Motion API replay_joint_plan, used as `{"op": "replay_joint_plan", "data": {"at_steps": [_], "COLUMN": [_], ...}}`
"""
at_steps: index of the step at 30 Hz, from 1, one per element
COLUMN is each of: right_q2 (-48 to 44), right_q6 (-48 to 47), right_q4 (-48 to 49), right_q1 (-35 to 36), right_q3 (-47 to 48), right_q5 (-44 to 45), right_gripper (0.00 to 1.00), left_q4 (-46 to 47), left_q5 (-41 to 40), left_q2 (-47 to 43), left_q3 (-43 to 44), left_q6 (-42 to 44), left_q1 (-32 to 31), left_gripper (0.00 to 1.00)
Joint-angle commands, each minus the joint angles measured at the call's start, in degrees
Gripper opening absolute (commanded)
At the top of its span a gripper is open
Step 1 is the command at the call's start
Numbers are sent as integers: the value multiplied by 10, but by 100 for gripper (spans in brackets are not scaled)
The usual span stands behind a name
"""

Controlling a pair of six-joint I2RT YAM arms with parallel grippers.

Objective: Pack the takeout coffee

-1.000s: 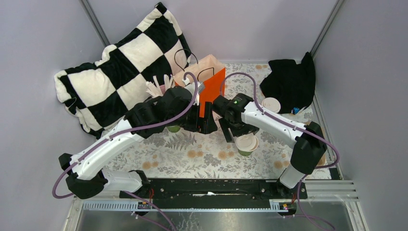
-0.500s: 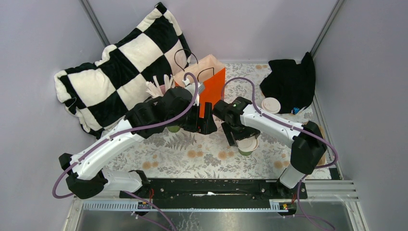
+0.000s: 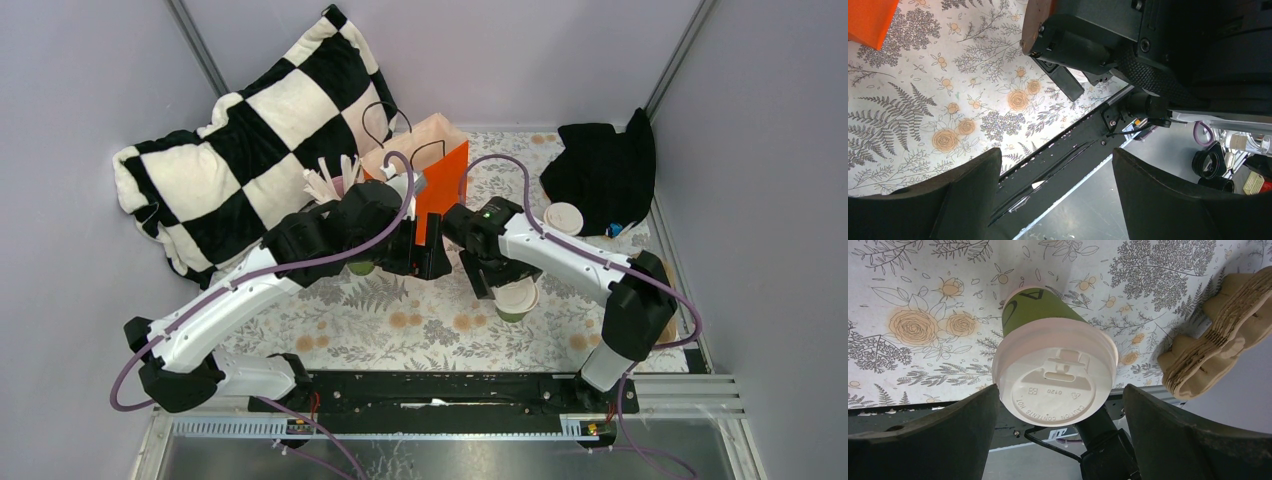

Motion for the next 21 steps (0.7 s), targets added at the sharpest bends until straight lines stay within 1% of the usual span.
{"op": "replay_joint_plan", "data": {"at_steps": [1,4,10,12,15,17,21], "right_q2": [9,8,3,3,3,0,-3], "right_q6": [1,0,2,4,4,3,6], "right_q4": [-26,-21,0,4,7,11,11], "right_q1": [5,5,5,6,6,5,5], "right_q3": [23,16,-4,-9,-16,-20,-18], "right_q5": [31,25,5,2,3,1,3], "right_gripper": [99,99,92,92,95,96,91], "left_q4": [13,13,14,14,13,14,13], "left_q5": [-7,-7,-5,-5,-5,-4,-4], "left_q2": [2,4,7,7,9,9,10], "left_q3": [16,17,19,19,20,20,22], "left_q6": [6,7,7,7,7,7,8], "left_q1": [-2,-1,-2,-1,-1,-2,-2], "left_gripper": [85,85,85,85,85,85,85]}}
